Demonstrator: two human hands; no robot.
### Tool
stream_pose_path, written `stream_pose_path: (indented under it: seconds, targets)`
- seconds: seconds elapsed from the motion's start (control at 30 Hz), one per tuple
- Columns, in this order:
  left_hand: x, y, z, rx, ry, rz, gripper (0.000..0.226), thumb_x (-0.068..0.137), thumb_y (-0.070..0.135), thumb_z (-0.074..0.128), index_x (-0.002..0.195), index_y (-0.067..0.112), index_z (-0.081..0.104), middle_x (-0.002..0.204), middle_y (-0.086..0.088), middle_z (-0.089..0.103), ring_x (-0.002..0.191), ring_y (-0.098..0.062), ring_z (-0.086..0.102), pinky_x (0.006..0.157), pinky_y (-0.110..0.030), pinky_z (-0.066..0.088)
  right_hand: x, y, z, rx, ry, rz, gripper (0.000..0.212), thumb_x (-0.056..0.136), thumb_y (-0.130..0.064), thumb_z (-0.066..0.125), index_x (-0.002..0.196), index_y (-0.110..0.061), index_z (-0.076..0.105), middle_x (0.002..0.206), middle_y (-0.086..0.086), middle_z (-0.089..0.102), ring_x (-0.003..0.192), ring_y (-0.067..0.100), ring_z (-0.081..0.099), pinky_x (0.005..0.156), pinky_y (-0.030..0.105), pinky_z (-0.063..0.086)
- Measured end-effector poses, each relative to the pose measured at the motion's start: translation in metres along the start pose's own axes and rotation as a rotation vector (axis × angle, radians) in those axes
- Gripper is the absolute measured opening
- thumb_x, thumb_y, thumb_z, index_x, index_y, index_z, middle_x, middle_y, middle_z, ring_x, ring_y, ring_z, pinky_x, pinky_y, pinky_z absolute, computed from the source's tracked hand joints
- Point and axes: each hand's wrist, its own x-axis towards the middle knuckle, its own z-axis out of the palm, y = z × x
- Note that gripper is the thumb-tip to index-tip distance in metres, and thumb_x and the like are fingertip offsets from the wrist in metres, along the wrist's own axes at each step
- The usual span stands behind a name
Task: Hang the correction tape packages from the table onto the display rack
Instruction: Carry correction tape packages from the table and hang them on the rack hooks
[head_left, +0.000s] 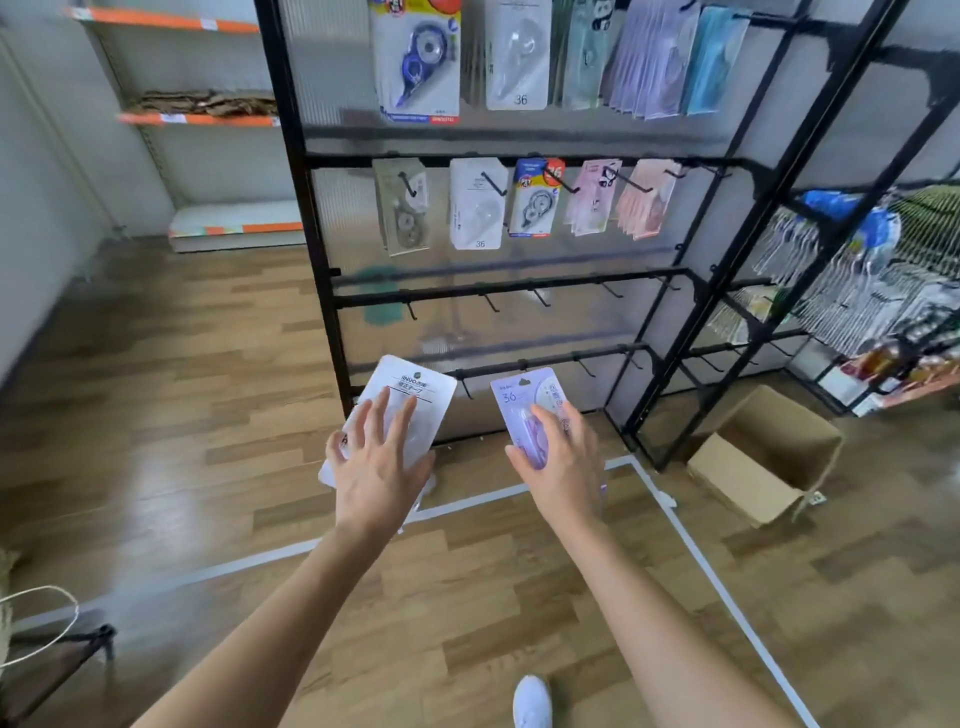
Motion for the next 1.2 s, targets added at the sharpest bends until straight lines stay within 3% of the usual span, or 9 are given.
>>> stream_pose_path:
  seconds: [0.1, 0.23, 0.57, 0.77, 0.93, 1.2]
  targets:
    - [0.031, 0.027, 0.02, 0.006, 0.007, 0.004, 0.064, 0.08, 0.029, 0.073, 0.138, 0.018, 0.048, 0.148, -0.012, 0.039, 0.137, -0.032, 0.033, 0.104, -0.052, 0.02, 0.04, 0.026, -0.003, 0.012, 0.016, -0.018, 0.051, 0.077, -0.031, 0.076, 0.123, -0.015, 0.061, 0.133, 0.012, 0.048, 0.113, 0.032, 0.048, 0.092, 0.037, 0.037]
    - [0.074, 0.066, 0.045, 0.027, 0.039, 0.038, 0.069, 0.064, 0.018, 0.085, 0.128, 0.01, 0.059, 0.133, -0.018, 0.054, 0.123, -0.04, 0.05, 0.094, -0.06, 0.035, 0.096, 0.063, -0.011, 0.019, 0.023, -0.032, 0.052, 0.077, -0.032, 0.076, 0.124, -0.015, 0.061, 0.133, 0.011, 0.049, 0.113, 0.032, 0.049, 0.09, 0.037, 0.038]
    - [0.157, 0.121, 0.093, 0.012, 0.114, -0.004, 0.069, 0.066, 0.019, 0.085, 0.129, 0.008, 0.058, 0.131, -0.017, 0.056, 0.122, -0.039, 0.051, 0.095, -0.062, 0.035, 0.203, 0.119, -0.01, 0.05, -0.008, -0.057, 0.055, 0.08, -0.036, 0.072, 0.129, -0.018, 0.056, 0.139, 0.008, 0.043, 0.123, 0.027, 0.044, 0.092, 0.037, 0.035]
    - [0.215, 0.126, 0.108, -0.031, 0.184, -0.057, 0.068, 0.074, 0.024, 0.079, 0.134, 0.01, 0.051, 0.137, -0.016, 0.049, 0.13, -0.037, 0.041, 0.102, -0.061, 0.026, 0.254, 0.123, 0.004, 0.083, 0.002, -0.101, 0.054, 0.08, -0.031, 0.074, 0.128, -0.011, 0.058, 0.136, 0.015, 0.046, 0.124, 0.032, 0.044, 0.098, 0.039, 0.037]
    - [0.264, 0.133, 0.113, -0.094, 0.241, -0.117, 0.07, 0.083, 0.028, 0.071, 0.143, 0.012, 0.038, 0.145, -0.014, 0.038, 0.137, -0.032, 0.029, 0.108, -0.058, 0.016, 0.294, 0.118, 0.011, 0.106, 0.057, -0.125, 0.051, 0.077, -0.027, 0.077, 0.122, -0.009, 0.062, 0.132, 0.017, 0.05, 0.118, 0.037, 0.049, 0.092, 0.043, 0.042]
    - [0.308, 0.145, 0.133, -0.064, 0.199, -0.183, 0.07, 0.09, 0.038, 0.058, 0.149, 0.025, 0.024, 0.152, -0.011, 0.025, 0.143, -0.027, 0.015, 0.111, -0.054, 0.011, 0.33, 0.119, 0.027, 0.114, 0.032, -0.136, 0.052, 0.079, -0.03, 0.076, 0.125, -0.01, 0.06, 0.136, 0.016, 0.047, 0.126, 0.034, 0.044, 0.098, 0.046, 0.04]
